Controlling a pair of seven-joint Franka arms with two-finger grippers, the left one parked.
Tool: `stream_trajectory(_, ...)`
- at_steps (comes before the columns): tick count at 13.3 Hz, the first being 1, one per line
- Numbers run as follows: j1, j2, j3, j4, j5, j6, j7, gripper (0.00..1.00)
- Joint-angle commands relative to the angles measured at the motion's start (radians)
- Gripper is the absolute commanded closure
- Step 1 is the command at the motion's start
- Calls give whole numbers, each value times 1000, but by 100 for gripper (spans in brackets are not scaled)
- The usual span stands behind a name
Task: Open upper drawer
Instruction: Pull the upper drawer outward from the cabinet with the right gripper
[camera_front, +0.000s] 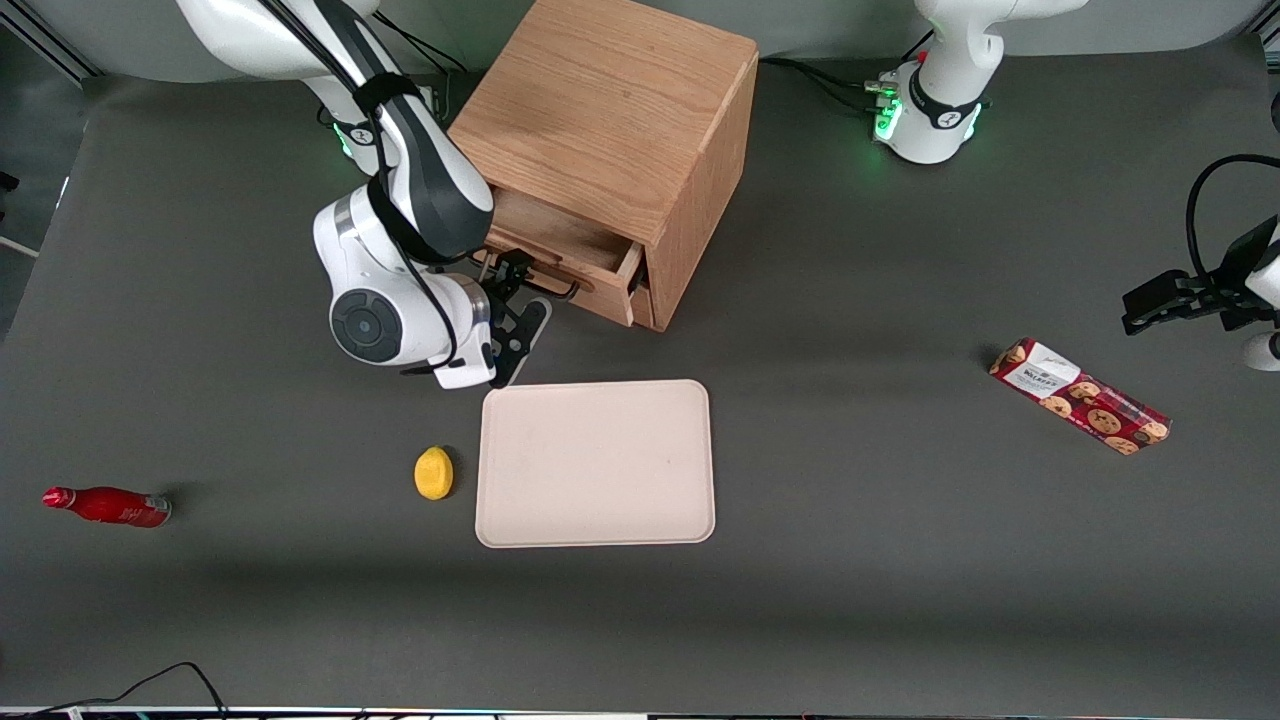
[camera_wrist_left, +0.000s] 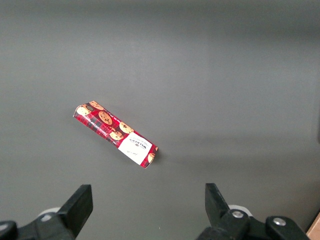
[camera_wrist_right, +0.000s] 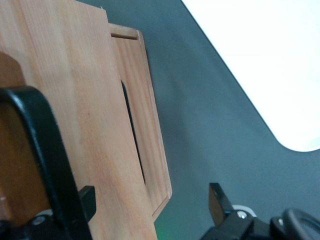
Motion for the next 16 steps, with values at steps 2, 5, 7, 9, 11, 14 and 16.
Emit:
stream_trajectory(2,-53,80,19,79,-7,-4,-69,0)
stream_trajectory(5,-64,88,19,98,-10,-4,-73,0)
stream_trajectory(7,-79,94,19,111,-11,-4,-84,0)
stream_trajectory(9,-93,103,17,128,-13,-4,-102,0)
stream_trajectory(11,-112,111,17,144,-14,-2,-119,0)
stream_trajectory(14,-133,129,17,173,-16,-4,-138,0)
stream_trajectory(16,-142,134,16,182,-16,-2,-139,0)
